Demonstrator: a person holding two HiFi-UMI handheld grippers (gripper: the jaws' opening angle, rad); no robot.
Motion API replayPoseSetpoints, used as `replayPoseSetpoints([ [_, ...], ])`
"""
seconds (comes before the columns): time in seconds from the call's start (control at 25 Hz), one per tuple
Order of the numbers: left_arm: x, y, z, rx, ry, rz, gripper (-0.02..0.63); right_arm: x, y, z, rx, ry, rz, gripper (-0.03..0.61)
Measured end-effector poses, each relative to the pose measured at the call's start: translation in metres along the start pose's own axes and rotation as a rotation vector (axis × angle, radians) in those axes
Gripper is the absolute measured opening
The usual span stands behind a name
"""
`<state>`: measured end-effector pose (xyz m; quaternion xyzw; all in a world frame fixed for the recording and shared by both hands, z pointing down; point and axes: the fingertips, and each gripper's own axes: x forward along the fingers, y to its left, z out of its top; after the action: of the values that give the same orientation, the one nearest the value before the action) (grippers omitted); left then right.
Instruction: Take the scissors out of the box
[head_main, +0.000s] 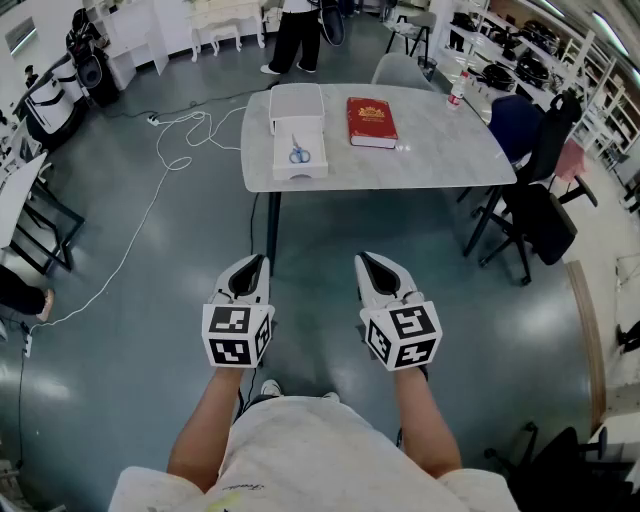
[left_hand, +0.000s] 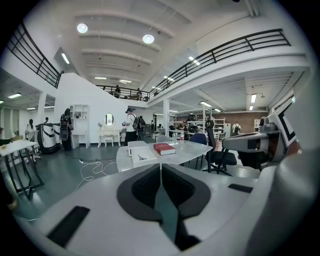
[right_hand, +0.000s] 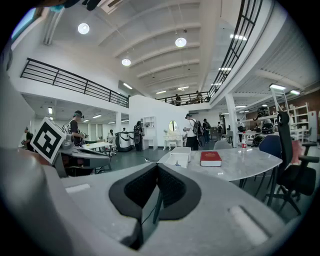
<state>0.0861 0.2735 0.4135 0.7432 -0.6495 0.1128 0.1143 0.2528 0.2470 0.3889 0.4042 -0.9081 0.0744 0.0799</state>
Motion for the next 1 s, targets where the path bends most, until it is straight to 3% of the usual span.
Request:
replayPoseSetpoints([
  [0.52, 0.016, -0.027, -0.009, 0.036, 0.016, 0.025, 0.018, -0.006, -0.028, -0.014, -0.011, -0.001, 0.042, 0.006],
  [1.0, 0.074, 0.030, -0.002, 0.006, 0.025, 0.012, 0.018, 0.075, -0.029, -0.009, -0.022, 0.039, 0.048, 0.006],
])
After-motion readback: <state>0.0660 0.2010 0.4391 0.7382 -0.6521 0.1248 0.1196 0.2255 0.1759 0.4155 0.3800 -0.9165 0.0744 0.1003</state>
